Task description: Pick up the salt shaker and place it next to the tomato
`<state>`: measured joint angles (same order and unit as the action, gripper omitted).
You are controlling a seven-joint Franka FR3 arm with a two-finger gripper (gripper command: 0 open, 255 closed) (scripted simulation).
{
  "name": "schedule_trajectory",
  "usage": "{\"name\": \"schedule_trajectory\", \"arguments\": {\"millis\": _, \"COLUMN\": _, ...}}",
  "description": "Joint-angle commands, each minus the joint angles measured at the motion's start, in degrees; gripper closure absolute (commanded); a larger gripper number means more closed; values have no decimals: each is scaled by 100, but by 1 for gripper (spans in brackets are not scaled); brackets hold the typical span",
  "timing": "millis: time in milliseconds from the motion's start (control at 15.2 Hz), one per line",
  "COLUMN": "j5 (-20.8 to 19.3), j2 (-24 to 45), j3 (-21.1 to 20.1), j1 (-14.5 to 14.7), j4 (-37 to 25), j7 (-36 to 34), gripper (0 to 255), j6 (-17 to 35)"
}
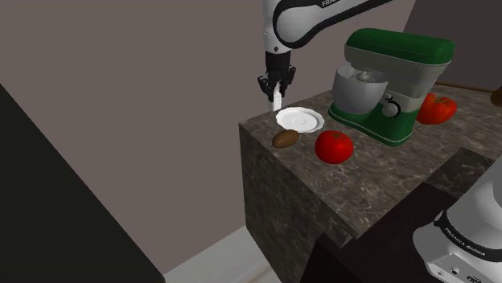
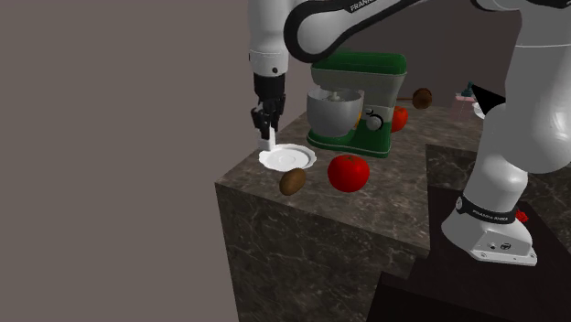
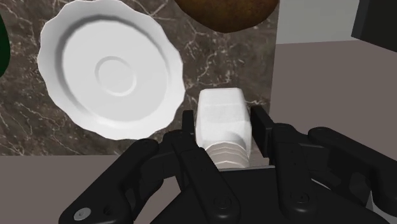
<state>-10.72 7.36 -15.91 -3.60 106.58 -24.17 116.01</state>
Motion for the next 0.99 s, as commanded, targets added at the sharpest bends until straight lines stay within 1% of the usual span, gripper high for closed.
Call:
{"name": "schedule_trajectory", "arguments": {"millis": 0, "j5": 20, "j2": -31, "j3": -5, "j1": 2, "j4": -97, "j7": 22, "gripper": 255, "j6": -128}}
{"name": "schedule_trajectory", "arguments": {"millis": 792, "j5": 109, "j2": -153, "j3": -22, "j1": 10, "j4": -832, "j7": 162, "gripper": 255, "j6": -970}}
{"name": "schedule_trajectory", "arguments": {"millis": 924, "j5": 224, "j2": -521, "j3": 71, "j1": -132, "j4": -379, "j7": 401, "gripper": 255, "j6": -836}}
